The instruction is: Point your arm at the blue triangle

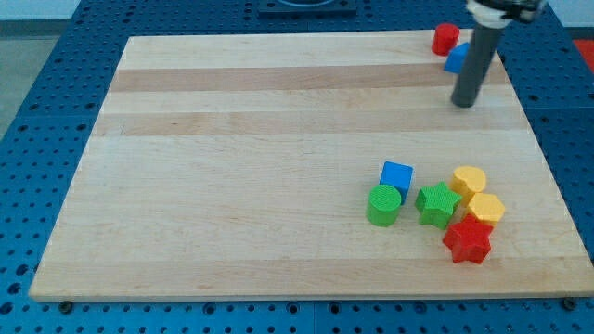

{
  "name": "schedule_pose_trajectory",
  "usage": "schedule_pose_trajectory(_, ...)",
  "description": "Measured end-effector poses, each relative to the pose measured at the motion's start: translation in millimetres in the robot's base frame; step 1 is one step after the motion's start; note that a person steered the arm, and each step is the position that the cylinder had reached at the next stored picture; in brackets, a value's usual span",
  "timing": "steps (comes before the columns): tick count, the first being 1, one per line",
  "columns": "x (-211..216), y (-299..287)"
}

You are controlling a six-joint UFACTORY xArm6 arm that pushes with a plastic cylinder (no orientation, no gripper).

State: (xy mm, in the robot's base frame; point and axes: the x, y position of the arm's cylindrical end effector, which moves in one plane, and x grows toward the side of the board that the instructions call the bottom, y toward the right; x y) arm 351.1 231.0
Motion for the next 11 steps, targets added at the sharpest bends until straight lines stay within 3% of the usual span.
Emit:
schedule_pose_trajectory(2, -29.2, 46.4)
schedule_pose_trajectory(5, -75.3, 52.1)
schedule_pose_trajectory(11, -75.3, 44.3)
